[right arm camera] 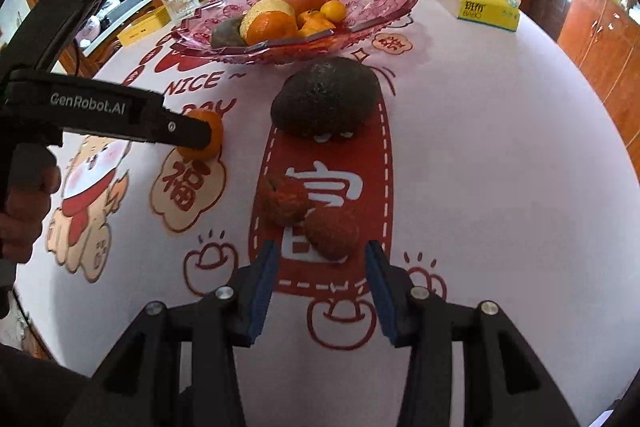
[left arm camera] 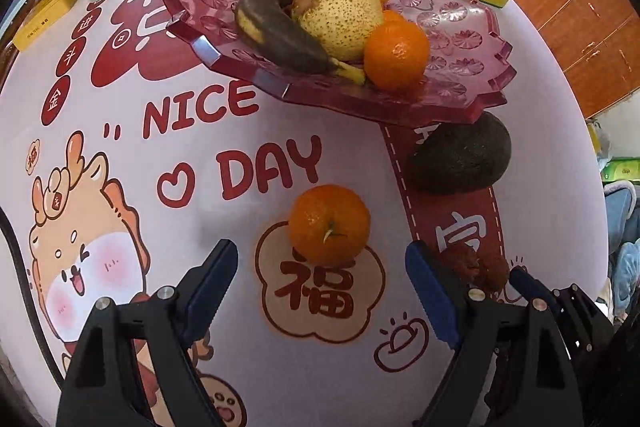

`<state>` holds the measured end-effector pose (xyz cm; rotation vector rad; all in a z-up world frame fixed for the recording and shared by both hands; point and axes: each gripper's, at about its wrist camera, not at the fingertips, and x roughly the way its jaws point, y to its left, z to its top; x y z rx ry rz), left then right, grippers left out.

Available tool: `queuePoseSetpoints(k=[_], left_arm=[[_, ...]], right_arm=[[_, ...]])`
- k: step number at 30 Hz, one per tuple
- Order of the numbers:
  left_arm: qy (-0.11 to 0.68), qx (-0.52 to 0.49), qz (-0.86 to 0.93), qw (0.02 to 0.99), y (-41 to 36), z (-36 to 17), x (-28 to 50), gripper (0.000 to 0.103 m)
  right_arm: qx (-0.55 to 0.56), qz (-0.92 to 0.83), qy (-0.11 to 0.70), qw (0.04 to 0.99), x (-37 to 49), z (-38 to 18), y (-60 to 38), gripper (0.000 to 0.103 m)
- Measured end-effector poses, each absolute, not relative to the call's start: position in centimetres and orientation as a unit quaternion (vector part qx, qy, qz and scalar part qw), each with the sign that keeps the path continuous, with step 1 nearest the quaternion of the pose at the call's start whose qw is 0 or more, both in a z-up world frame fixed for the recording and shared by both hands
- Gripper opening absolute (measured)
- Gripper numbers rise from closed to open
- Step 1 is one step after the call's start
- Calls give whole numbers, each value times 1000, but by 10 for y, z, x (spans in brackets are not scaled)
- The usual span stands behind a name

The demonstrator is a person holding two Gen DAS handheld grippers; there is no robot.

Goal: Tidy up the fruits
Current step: 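Move the left tool to a stemmed mandarin while the right tool reaches a lychee, then grasp the stemmed mandarin with the left tool while the right tool grasps the lychee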

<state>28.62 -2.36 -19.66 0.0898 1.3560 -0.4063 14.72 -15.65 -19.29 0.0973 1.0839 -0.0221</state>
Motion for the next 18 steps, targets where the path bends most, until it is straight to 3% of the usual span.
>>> queuePoseSetpoints(k=[6, 12, 18], left_arm=[[602, 8, -199, 773, -20, -202, 291, 84], [616, -11, -205, 760, -20, -220, 303, 68], [609, -28, -217, 763, -18, -225, 306, 46]], right_arm=[[44, -28, 509, 859, 156, -195, -157, 45], [43, -33, 510, 859, 162, -196, -155, 44], [36, -24, 516, 856, 165, -196, -149, 31]])
